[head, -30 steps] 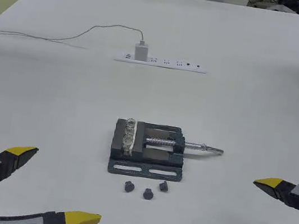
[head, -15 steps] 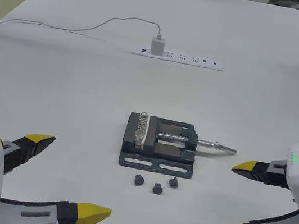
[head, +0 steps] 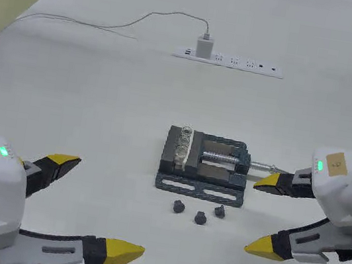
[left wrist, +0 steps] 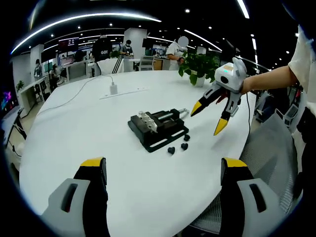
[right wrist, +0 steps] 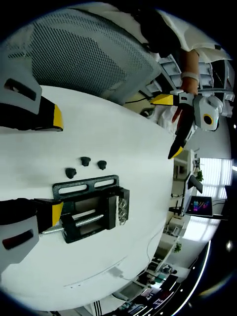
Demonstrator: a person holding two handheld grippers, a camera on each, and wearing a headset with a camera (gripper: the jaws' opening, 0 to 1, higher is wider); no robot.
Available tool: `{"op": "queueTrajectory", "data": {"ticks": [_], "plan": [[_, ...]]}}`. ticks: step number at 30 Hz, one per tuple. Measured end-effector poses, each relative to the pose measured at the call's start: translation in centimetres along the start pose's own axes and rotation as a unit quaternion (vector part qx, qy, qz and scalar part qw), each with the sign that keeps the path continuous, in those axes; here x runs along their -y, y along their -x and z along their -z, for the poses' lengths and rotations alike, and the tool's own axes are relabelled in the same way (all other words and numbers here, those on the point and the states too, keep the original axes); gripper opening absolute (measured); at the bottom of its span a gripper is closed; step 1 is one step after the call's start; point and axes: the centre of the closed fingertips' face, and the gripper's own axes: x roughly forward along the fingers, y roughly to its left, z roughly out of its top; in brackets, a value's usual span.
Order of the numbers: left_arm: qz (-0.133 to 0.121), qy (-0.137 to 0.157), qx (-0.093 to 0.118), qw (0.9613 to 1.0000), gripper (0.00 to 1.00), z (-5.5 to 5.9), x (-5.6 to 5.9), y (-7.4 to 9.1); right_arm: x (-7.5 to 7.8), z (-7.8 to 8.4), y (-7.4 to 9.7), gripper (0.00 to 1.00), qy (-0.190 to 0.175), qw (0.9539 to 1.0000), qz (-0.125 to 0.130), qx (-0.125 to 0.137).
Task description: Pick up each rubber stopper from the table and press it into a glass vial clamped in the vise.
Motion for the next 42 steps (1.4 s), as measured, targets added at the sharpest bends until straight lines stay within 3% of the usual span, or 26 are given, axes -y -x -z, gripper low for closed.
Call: {"op": "queueTrajectory", "data": {"ticks": [16,42], "plan": [[-0.005,0.015,0.003,0.9999,0.94,0.2,-0.4,-0.1,0.9,0.0,-2.8,0.3,0.034,0.9992,-0.019,0.005],[-0.004,0.019,-0.002,0.9998,0.93,0.3,-0.2,-0.1,1.5,0.8,-4.3,0.1,0.079,0.9962,-0.036,-0.006]]}}
